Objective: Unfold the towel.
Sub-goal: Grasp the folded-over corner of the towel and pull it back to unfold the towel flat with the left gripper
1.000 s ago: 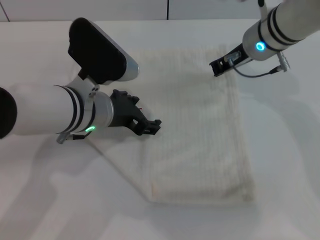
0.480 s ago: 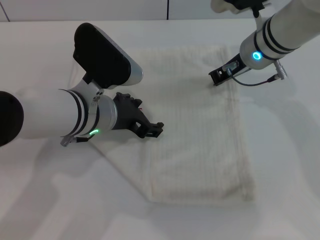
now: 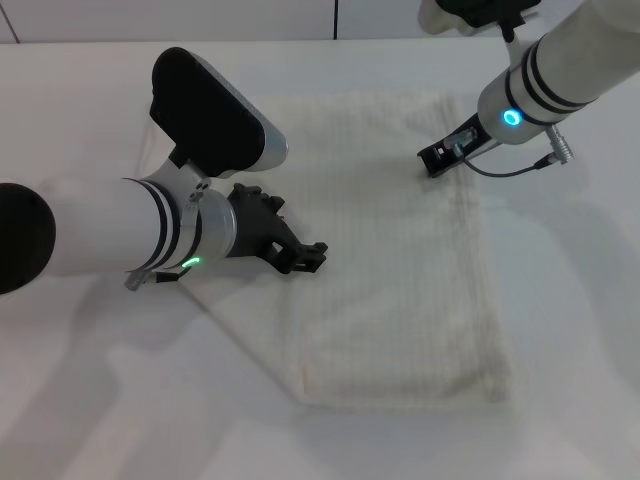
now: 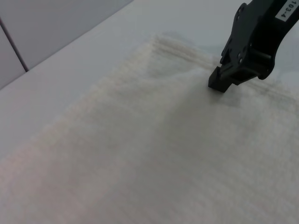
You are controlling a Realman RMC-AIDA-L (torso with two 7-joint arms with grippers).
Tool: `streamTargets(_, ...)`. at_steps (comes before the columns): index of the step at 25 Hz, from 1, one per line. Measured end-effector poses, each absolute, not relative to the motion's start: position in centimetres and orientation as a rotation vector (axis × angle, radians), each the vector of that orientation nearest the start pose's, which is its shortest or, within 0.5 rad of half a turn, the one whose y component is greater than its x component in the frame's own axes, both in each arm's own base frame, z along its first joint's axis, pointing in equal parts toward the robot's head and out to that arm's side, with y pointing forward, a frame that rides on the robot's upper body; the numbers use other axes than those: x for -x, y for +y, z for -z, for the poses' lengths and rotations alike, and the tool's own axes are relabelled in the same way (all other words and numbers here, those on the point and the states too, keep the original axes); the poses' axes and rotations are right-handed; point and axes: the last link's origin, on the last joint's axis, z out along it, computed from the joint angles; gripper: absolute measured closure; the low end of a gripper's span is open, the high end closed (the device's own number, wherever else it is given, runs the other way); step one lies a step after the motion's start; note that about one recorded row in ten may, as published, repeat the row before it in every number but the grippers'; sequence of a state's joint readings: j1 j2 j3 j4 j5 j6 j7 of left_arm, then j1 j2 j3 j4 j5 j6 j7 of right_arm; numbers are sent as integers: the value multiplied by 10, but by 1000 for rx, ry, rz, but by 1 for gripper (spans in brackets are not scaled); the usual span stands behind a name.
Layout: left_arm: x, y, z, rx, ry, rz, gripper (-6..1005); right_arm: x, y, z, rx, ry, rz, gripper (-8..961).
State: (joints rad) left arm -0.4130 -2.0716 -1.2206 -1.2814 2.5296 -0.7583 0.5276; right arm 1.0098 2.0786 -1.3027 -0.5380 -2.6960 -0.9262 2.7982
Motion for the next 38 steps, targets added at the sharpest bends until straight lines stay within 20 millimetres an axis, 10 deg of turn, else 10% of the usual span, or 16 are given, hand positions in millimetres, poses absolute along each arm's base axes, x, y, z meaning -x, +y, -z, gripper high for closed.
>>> streamTargets(13,184,353,93,2512,-647,-146,223,-191,443,62,2255,1138,375,955)
streamTargets(24,181,351,92,2529,-670,-163,701,-193,442,62,2254,1144,374,954)
streamTargets(38,163,340,72,2511,-668,-116,950,-194,441,62,2254,1146,376,954)
